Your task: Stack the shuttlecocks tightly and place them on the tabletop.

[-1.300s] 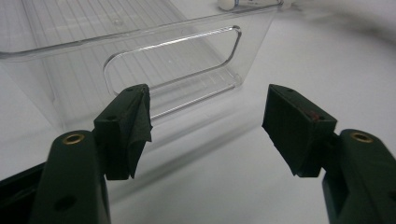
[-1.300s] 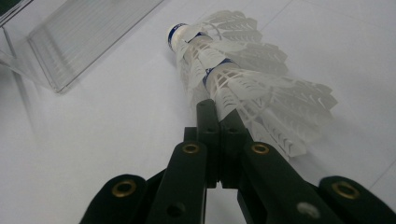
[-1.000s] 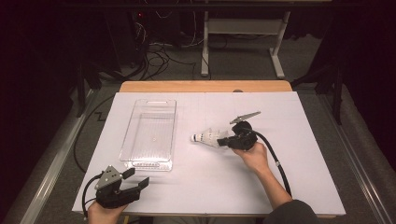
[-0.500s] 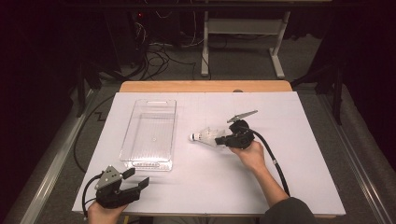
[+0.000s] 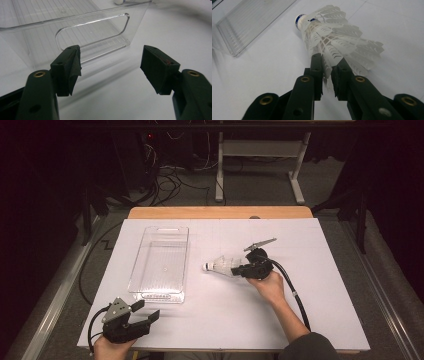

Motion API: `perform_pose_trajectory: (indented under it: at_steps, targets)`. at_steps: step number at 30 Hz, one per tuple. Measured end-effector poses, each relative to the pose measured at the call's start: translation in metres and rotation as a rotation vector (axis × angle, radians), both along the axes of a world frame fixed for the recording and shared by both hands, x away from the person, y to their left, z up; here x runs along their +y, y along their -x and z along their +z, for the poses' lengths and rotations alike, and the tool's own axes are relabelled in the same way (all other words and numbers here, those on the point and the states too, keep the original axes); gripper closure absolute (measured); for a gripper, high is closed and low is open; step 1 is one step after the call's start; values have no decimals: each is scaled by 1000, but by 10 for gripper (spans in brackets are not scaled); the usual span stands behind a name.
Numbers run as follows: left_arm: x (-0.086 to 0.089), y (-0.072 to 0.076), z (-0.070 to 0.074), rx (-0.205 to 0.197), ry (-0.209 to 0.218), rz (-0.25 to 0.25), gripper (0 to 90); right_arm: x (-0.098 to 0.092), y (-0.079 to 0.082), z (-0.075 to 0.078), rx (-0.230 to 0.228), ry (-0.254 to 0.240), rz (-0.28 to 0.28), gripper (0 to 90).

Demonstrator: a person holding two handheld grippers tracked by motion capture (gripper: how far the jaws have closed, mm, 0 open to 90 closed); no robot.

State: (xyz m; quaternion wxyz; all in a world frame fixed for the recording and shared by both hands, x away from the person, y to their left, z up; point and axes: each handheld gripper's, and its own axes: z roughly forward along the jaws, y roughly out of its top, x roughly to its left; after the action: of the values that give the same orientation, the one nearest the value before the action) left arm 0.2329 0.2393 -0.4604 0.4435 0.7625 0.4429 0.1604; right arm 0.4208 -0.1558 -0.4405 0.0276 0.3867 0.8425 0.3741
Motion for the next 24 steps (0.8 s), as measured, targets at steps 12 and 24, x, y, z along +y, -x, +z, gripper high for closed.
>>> perform_pose_trajectory:
  at_steps: [12, 24]
  targets:
    - [0, 0, 0, -1, 3, 1, 333, -4, 2, 4, -19, 7, -15, 695]
    - [0, 0, 0, -1, 3, 2, 333, -6, 6, 7, -35, 16, -27, 611]
